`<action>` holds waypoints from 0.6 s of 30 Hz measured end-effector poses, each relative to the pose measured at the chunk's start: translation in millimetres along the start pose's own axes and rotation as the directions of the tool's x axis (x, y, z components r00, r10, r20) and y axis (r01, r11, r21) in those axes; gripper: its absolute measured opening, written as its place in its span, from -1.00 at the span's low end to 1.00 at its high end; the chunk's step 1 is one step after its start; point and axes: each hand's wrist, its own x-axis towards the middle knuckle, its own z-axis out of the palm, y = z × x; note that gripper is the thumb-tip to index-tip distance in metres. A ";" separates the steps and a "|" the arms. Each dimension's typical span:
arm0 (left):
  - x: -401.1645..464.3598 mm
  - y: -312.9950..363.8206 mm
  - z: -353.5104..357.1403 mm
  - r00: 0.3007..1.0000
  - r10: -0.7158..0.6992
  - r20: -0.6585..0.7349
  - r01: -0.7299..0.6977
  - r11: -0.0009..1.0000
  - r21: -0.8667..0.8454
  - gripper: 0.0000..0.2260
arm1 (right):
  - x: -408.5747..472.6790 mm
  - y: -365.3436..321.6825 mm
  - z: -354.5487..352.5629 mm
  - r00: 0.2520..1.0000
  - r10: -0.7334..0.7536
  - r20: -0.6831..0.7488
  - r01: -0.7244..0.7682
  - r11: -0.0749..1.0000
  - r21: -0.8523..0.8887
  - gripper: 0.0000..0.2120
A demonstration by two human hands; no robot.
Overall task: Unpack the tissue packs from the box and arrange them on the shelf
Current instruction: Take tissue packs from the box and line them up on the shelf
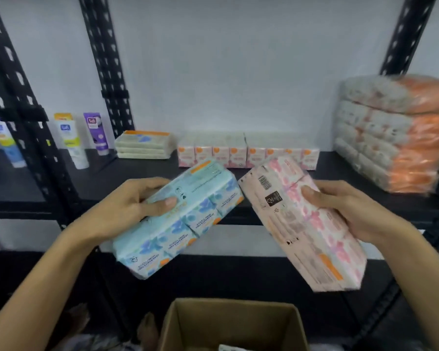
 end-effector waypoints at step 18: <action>146.2 -32.4 31.7 0.956 0.270 -0.112 -0.089 0.634 0.768 -0.48 | 136.8 6.3 -57.4 0.975 -0.191 -0.113 0.042 0.659 -0.751 -0.45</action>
